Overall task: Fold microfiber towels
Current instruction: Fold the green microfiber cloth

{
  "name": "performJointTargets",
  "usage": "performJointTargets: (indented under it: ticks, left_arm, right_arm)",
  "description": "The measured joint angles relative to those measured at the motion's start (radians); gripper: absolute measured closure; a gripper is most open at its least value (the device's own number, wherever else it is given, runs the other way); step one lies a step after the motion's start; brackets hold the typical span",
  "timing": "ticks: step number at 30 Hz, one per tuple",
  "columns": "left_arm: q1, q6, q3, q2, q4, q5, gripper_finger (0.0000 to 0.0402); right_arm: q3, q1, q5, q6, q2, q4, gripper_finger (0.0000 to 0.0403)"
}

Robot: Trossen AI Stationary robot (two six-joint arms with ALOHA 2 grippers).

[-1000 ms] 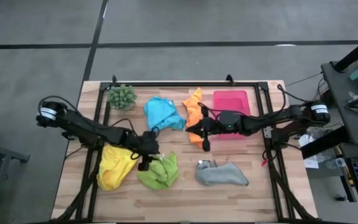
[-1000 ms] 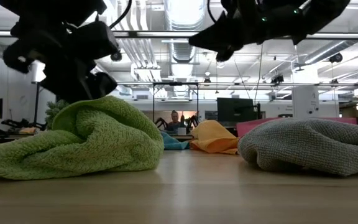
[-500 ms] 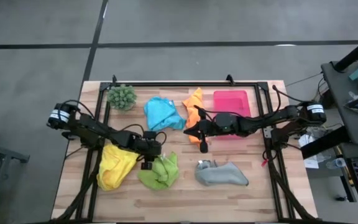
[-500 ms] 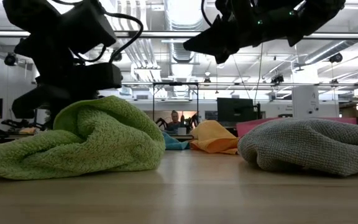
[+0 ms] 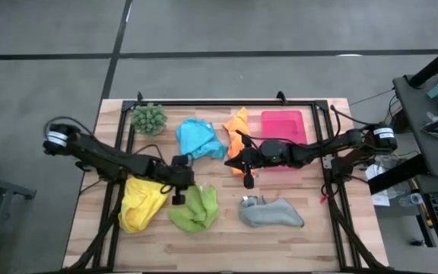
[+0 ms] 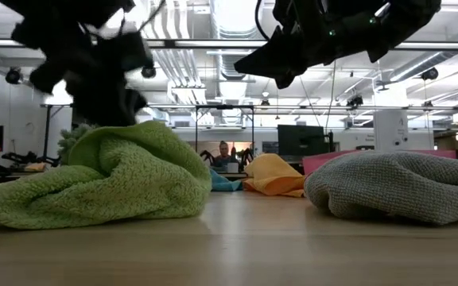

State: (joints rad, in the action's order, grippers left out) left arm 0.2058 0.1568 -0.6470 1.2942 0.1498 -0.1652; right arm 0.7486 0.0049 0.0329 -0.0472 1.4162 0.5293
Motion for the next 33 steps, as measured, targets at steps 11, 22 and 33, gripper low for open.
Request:
performJointTargets:
  ticks: [11, 22, 33]
  left_arm:
    - [0.000, 0.022, -0.043, -0.280, -0.020, -0.069, 0.0401]
    - [-0.001, -0.065, -0.046, -0.361, -0.319, -0.209, 0.0401]
    - [-0.003, -0.115, -0.046, -0.365, -0.441, -0.391, 0.0402]
  right_arm:
    - [0.005, 0.026, -0.006, 0.046, -0.001, 0.001, 0.0394]
    - [0.028, 0.039, -0.006, 0.021, -0.002, 0.000, 0.0356]
    - [0.028, 0.040, -0.006, 0.073, -0.002, 0.008, 0.0249]
